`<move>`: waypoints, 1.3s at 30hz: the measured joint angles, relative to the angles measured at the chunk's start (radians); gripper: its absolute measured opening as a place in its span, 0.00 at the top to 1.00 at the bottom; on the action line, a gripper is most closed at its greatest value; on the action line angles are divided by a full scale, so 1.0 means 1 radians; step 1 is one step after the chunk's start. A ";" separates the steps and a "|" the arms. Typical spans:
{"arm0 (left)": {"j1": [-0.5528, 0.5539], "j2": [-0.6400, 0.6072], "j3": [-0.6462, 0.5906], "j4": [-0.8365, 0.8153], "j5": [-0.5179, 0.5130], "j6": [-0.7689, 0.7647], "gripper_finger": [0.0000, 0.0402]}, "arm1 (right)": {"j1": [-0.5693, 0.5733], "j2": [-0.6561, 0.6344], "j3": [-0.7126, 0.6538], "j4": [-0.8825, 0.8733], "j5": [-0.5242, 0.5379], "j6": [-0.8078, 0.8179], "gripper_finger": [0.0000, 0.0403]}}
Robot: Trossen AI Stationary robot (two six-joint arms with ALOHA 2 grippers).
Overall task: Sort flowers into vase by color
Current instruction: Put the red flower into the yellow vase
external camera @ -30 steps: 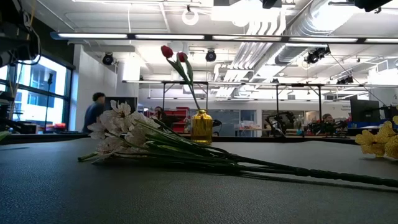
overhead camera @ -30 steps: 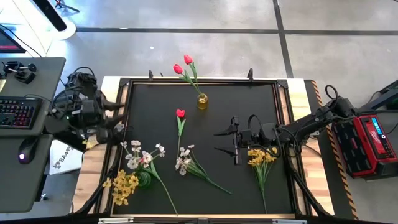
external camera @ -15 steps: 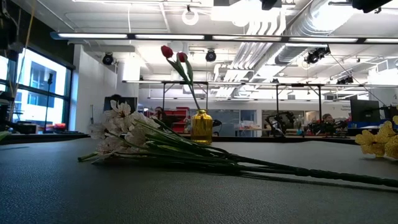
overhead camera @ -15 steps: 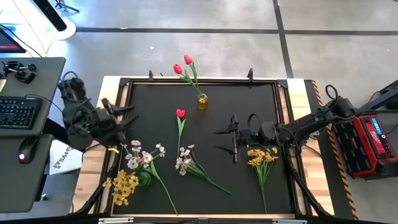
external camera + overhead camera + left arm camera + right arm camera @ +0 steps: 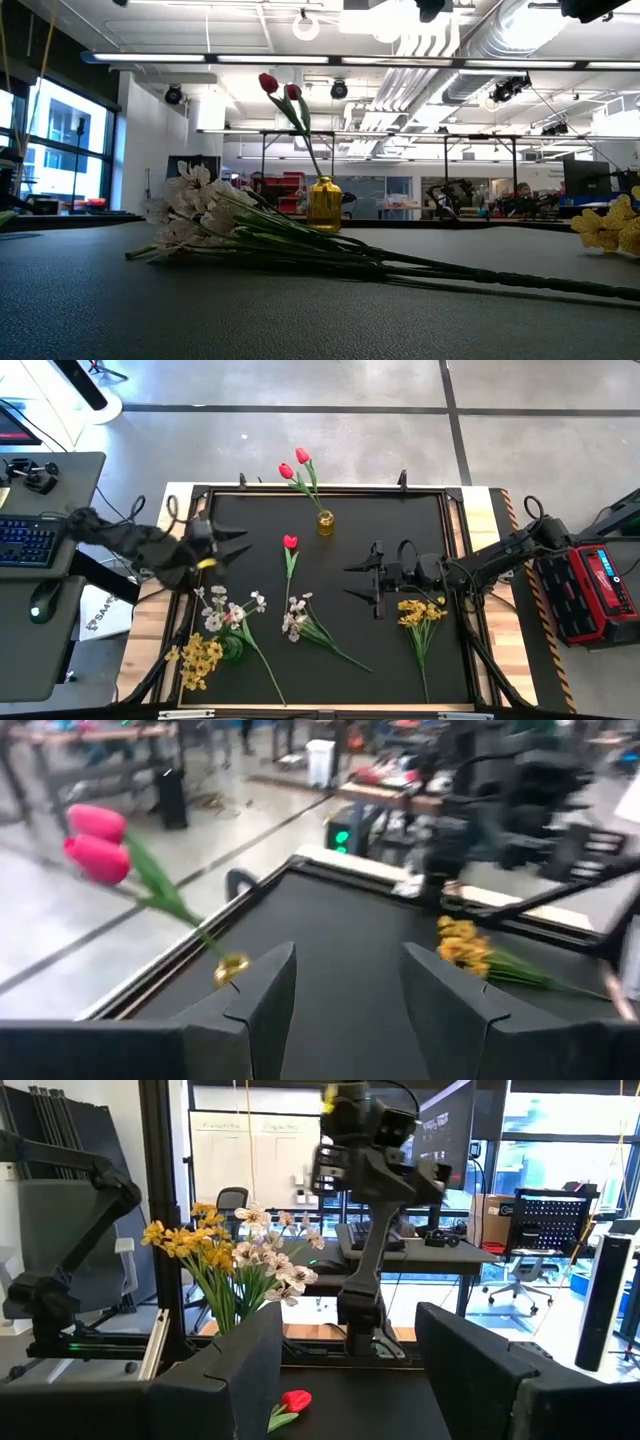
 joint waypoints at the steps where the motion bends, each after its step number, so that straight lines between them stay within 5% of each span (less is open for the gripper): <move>1: 0.041 0.020 0.000 0.003 0.031 -0.009 0.58 | 0.000 0.000 0.000 0.000 0.000 0.000 0.46; 18: 0.582 0.518 0.084 -0.041 0.515 -0.051 0.58 | 0.000 0.000 0.000 -0.045 0.000 0.026 0.46; 28: 0.597 0.695 0.084 -0.115 0.646 -0.104 0.58 | 0.012 0.000 0.000 -0.056 0.000 0.022 0.46; 39: 0.533 0.890 0.084 -0.147 0.622 -0.226 0.58 | 0.040 0.000 0.000 -0.090 0.000 -0.003 0.46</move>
